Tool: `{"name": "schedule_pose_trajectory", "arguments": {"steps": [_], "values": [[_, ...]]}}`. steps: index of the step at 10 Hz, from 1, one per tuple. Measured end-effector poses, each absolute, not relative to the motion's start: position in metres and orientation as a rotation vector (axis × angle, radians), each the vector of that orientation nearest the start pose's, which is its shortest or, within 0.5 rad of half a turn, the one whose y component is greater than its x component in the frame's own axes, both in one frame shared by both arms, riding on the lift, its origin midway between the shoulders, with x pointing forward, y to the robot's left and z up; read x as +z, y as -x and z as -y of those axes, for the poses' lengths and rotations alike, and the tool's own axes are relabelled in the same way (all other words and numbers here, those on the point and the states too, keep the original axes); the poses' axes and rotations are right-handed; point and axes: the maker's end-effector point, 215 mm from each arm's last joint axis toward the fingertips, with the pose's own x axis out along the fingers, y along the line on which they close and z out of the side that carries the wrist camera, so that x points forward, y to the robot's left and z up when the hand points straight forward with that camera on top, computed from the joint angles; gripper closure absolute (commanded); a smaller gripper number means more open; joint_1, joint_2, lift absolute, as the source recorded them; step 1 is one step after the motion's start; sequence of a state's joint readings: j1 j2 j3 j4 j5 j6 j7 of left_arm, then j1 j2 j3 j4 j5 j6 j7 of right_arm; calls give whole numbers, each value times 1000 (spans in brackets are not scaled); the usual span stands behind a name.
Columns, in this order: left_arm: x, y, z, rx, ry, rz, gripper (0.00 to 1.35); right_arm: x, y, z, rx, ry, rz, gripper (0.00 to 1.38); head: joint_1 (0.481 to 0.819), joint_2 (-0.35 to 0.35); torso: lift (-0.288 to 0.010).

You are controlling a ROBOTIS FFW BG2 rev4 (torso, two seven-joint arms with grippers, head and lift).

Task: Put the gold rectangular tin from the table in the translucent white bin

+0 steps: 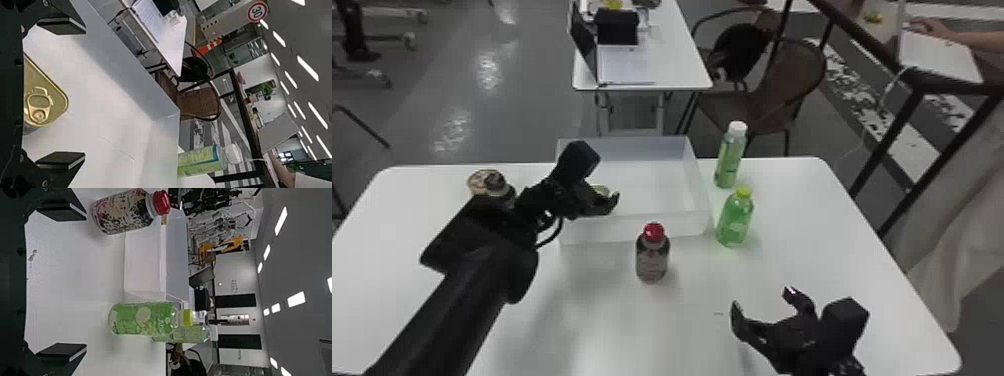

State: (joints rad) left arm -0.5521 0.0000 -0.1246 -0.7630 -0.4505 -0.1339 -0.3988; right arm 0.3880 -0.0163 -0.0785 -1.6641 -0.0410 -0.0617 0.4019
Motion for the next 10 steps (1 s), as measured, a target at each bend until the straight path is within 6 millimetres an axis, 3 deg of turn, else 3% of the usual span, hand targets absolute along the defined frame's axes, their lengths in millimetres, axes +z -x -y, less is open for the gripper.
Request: {"name": "schedule_pose_trajectory", "arguments": {"steps": [2, 4, 7, 10], "values": [[-404, -677, -101, -528, -394, -138, 159, -469, -440, 197, 321, -44, -222, 122, 695, -95, -58], [-388, -646, -147, -404, -287, -71, 159, -468, -440, 197, 321, -41, -221, 122, 695, -64, -58], [-399, -565, -227, -201, -103, -33, 159, -462, -441, 203, 312, -22, -212, 124, 695, 19, -58], [-435, -471, -294, -25, -7, -79, 160, -458, -439, 215, 282, -5, -211, 124, 695, 88, -58]]}}
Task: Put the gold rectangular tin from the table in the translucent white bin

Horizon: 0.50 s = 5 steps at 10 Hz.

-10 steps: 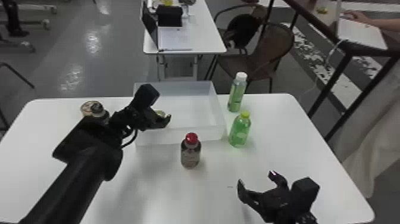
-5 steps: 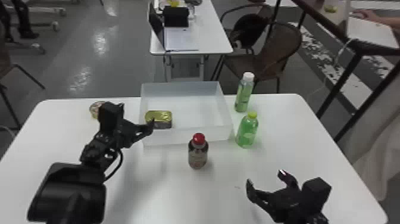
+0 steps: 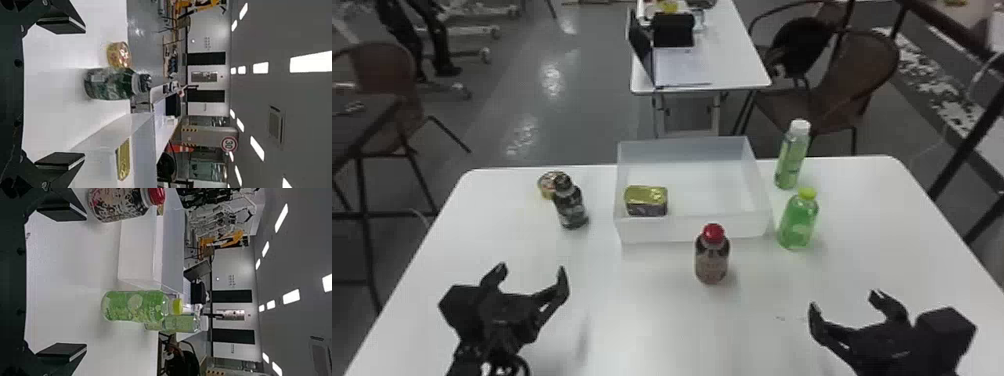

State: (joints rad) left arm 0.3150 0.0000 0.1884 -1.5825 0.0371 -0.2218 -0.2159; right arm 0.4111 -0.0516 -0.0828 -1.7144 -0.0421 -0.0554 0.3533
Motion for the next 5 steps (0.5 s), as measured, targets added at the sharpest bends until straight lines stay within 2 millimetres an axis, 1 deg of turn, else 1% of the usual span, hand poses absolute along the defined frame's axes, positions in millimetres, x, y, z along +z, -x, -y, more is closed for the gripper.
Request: {"name": "schedule_pose_trajectory", "arguments": {"steps": [2, 3, 4, 5], "values": [[-461, -418, -325, 72, 24, -116, 160, -460, -433, 218, 276, -3, -218, 124, 695, 140, -58], [-469, -398, -338, 103, 33, -126, 160, -461, -431, 218, 276, -3, -222, 124, 695, 151, -58], [-473, -385, -345, 119, 39, -134, 160, -462, -430, 218, 277, -1, -226, 124, 695, 172, -58], [-477, -380, -346, 122, 46, -142, 160, -462, -428, 218, 277, 0, -227, 124, 695, 179, -58]]}}
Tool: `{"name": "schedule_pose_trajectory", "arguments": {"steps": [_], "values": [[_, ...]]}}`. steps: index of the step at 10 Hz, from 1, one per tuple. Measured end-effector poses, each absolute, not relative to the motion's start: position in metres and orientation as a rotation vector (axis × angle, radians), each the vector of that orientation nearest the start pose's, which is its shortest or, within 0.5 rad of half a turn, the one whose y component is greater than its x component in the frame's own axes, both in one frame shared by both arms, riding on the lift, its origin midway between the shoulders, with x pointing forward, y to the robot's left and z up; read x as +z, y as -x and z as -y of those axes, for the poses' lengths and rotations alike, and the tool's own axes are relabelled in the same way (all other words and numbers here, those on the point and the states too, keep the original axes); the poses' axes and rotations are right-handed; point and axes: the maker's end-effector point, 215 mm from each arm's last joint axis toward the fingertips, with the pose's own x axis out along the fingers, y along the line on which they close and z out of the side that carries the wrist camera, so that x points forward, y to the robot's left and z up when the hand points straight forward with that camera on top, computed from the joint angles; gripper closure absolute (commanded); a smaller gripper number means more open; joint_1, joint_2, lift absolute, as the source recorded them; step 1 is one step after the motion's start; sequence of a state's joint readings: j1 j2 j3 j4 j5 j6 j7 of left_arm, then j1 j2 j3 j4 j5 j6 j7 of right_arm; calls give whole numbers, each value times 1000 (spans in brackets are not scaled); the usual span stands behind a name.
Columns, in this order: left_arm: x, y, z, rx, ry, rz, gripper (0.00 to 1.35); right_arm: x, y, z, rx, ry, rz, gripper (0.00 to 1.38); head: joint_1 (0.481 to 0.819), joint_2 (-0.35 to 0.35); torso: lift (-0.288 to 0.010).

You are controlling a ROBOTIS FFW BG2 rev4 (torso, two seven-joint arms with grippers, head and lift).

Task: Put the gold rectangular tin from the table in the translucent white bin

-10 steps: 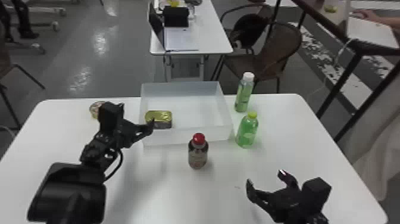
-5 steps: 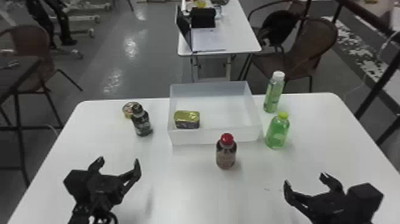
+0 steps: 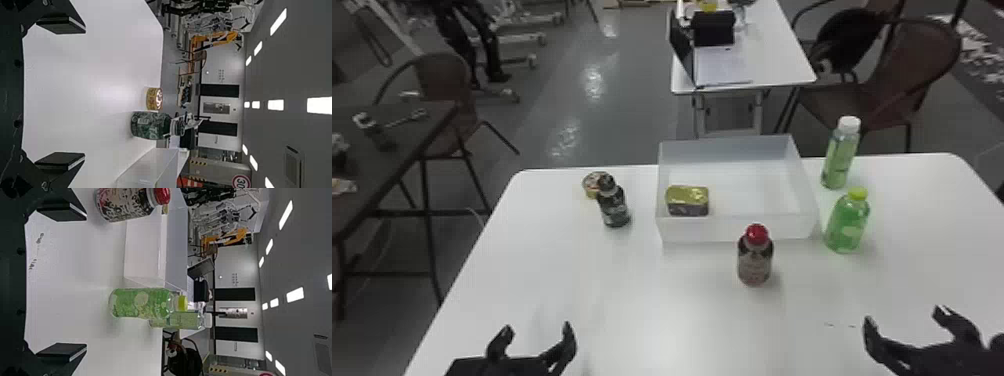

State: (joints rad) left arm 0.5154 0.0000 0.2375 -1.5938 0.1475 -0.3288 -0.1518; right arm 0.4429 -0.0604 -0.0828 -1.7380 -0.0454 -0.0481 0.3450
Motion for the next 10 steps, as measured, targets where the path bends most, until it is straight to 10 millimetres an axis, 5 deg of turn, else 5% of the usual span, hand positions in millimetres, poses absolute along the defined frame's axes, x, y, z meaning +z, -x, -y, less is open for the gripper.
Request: {"name": "schedule_pose_trajectory", "arguments": {"steps": [10], "values": [[-481, -386, -325, 128, 127, -139, 160, -461, -430, 217, 279, 1, -226, 124, 695, 149, -58]]}}
